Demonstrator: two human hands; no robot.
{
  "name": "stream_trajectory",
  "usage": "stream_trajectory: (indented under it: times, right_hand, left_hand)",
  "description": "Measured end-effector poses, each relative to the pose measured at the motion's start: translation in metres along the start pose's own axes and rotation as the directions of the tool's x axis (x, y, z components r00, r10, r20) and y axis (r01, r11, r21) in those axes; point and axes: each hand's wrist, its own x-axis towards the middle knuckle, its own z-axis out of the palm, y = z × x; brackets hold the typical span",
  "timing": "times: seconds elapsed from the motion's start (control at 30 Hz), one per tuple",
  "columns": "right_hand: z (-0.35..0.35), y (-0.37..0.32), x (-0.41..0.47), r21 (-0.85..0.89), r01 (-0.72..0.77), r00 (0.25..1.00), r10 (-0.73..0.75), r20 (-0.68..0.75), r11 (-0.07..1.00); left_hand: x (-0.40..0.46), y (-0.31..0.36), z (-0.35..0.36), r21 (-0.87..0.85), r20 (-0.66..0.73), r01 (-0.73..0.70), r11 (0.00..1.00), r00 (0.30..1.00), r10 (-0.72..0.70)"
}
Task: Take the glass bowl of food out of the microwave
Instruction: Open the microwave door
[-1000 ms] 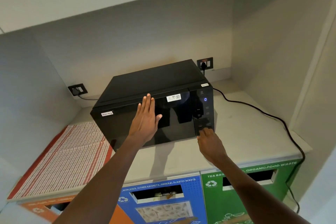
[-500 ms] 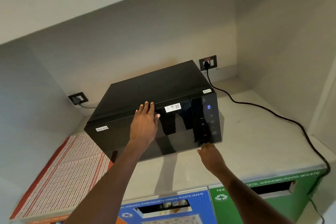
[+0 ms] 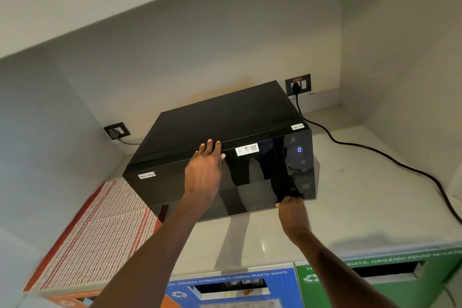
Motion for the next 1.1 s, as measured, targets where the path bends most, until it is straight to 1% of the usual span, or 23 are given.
stream_trajectory:
  times: [0.13, 0.27, 0.37, 0.43, 0.5, 0.57, 0.63, 0.73, 0.83, 0.9, 0.97, 1.1]
  right_hand:
    - [-0.003, 0.002, -0.005, 0.008, -0.028, 0.999, 0.028, 0.015, 1.000]
    - [-0.010, 0.004, -0.007, 0.002, 0.031, 0.999, -0.032, 0.014, 1.000]
    - [-0.014, 0.009, -0.010, 0.032, 0.100, 0.995, -0.100, 0.017, 0.995]
    - [-0.015, 0.014, -0.014, 0.055, 0.134, 0.990, -0.136, 0.036, 0.989]
    - [-0.017, 0.017, -0.016, 0.127, 0.137, 0.988, -0.145, 0.053, 0.982]
    - [-0.022, 0.018, -0.019, 0.240, 0.111, 0.983, -0.142, 0.116, 0.964]
    - [-0.026, 0.018, -0.023, 0.317, 0.088, 0.978, -0.142, 0.150, 0.944]
    - [-0.031, 0.020, -0.035, 0.462, 0.036, 0.991, -0.092, 0.100, 0.886]
    - [-0.032, 0.025, -0.052, 0.536, 0.028, 0.981, -0.128, 0.149, 0.844]
    - [-0.034, 0.026, -0.061, 0.565, -0.024, 0.974, -0.109, 0.200, 0.825]
    - [-0.035, 0.028, -0.069, 0.603, -0.091, 0.957, -0.098, 0.274, 0.793]
    - [-0.043, 0.025, -0.090, 0.713, -0.161, 0.887, -0.216, 0.408, 0.683]
  left_hand:
    - [-0.002, 0.001, 0.001, 0.004, 0.008, 0.007, 1.000, 1.000, -0.007]
    - [-0.004, 0.000, 0.001, -0.008, 0.023, 0.002, 1.000, 1.000, -0.002]
    - [-0.007, 0.000, -0.001, -0.023, 0.030, 0.005, 1.000, 1.000, -0.005]
    - [-0.010, 0.000, -0.003, -0.035, 0.031, 0.009, 0.999, 0.999, -0.008]
    - [-0.013, 0.000, -0.006, -0.063, 0.028, 0.007, 0.998, 1.000, -0.005]
    - [-0.019, 0.000, -0.009, -0.105, 0.024, 0.015, 0.994, 1.000, -0.012]
    - [-0.027, -0.001, -0.011, -0.146, 0.005, 0.019, 0.989, 1.000, -0.019]
    - [-0.040, -0.005, -0.014, -0.208, -0.021, 0.017, 0.978, 1.000, -0.022]
    - [-0.051, -0.009, -0.015, -0.241, -0.018, 0.012, 0.970, 1.000, -0.017]
    - [-0.059, -0.012, -0.017, -0.254, -0.012, 0.009, 0.967, 1.000, -0.013]
    - [-0.068, -0.016, -0.019, -0.279, -0.009, 0.010, 0.960, 1.000, -0.012]
    - [-0.088, -0.024, -0.026, -0.322, -0.027, -0.023, 0.947, 1.000, 0.015]
